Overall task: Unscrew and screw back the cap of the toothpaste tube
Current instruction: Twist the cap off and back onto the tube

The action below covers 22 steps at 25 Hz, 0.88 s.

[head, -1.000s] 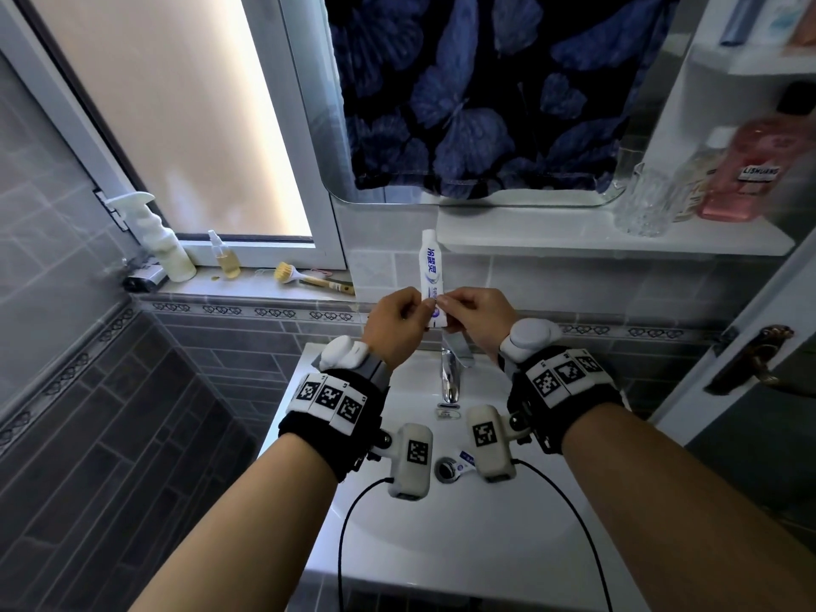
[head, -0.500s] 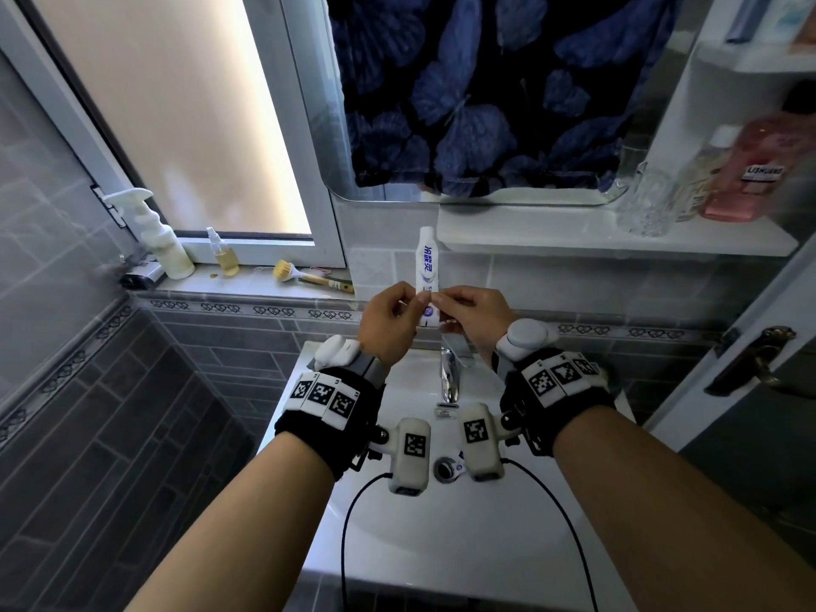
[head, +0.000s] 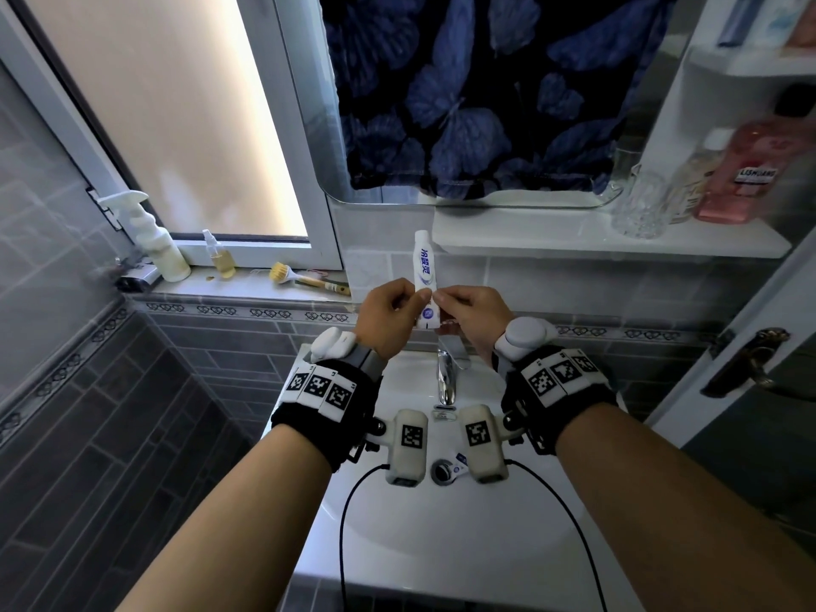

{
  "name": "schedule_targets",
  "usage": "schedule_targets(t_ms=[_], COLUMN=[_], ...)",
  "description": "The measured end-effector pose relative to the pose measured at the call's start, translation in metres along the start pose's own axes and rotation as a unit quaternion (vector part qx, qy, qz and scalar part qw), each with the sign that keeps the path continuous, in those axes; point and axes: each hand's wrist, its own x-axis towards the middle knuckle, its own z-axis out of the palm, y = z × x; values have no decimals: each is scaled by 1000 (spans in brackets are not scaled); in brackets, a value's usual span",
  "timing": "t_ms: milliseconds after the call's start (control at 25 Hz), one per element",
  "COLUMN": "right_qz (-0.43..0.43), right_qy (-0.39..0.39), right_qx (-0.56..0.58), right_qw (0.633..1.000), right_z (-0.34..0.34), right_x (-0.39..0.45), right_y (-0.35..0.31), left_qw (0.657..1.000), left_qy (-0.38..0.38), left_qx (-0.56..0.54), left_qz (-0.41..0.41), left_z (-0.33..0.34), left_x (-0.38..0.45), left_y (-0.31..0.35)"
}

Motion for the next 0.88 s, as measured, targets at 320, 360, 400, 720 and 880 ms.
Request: schedule_targets(t_ms=[320,360,400,720,880], right_qz=[-77,-75,-67,7,-18], right_qy=[34,29,25,-20,3], right_qx=[-203,-217,-210,-19,-50], right_qw=[976,973,975,1000,999], right_z=[-5,-4,-2,10,-2], right_x=[8,6,4,12,10], right_y=[-13,-12,-11,-7,-6], left_qw=[996,996,997,997,994], left_qy=[17,13,12,-6,-32], left_qx=[-59,-55,-36,-48,-74], left_qz=[-70,-69,-62,-58,-76], left_z=[3,3,2,-16,-7], left_x=[7,7,7,9,6], left_y=[8,7,6,1,2])
